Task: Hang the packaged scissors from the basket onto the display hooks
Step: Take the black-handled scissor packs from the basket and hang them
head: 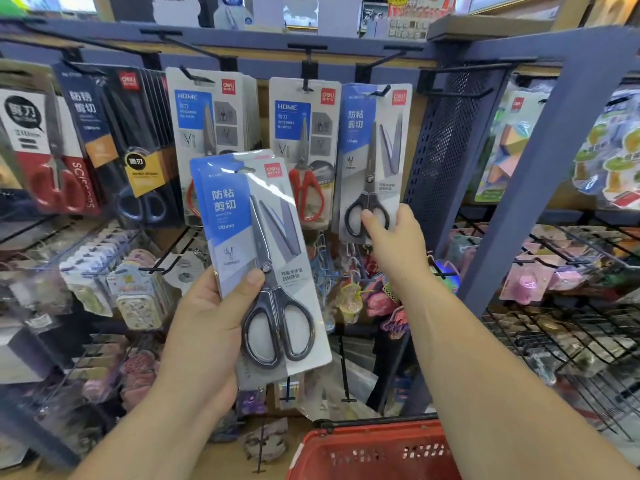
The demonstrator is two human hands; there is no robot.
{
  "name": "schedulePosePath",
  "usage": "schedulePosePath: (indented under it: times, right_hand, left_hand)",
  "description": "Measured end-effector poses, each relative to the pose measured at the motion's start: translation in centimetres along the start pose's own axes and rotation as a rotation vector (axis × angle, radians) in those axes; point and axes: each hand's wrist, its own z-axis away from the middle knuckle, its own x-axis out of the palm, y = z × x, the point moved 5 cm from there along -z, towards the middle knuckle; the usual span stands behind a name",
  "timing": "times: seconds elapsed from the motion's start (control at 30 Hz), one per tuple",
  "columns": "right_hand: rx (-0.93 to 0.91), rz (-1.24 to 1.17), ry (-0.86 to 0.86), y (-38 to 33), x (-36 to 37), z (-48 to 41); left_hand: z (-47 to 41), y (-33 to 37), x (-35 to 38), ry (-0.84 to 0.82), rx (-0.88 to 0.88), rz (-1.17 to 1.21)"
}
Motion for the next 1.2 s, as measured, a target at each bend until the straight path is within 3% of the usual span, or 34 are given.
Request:
schedulePosePath:
  times: [0.13,0.27,0.4,0.53,0.7,0.9,1.07,1.2]
  right_hand:
    - [0.142,0.065,0.034,0.9,-0.5,0.8]
    - [0.038,-0.158,0.157,-1.1,-1.7,7.5]
    - [0.106,-0.336,-0.188,-2.3,0.5,15.4]
    - [0.127,-0.377,-0.327,-1.9,1.2,17.7]
    - [0.098,-0.418,-0.253,-1.2,-0.7,17.7]
    - [0.232,-0.712,-0.002,0.3,-2.6,17.4]
    - [0.344,-0.87,-0.051,0.8,-3.1,18.2]
    - [0.316,-0.762,-0.006,2.1,-5.2,17.8]
  left_hand:
    - [0.5,0.3,0.0,-0.023,0.032,-0.016]
    - [0.5,-0.1,-0.4,0.015,0.059,-0.021]
    - [0.8,-1.0,-0.1,0.049,0.043,-0.036]
    - [1.7,-1.7,1.5,0.016,0.025,-0.061]
    - [2.8,-2.5,3.4,-0.078,-0.06,0.028]
    - [4.7,-4.9,5.2,-0.197,-0.189,0.124]
    - [5.0,-5.9,5.7,-0.212,-0.179,0.145]
    - [4.3,-5.4,4.8,-0.128,-0.132,0.034]
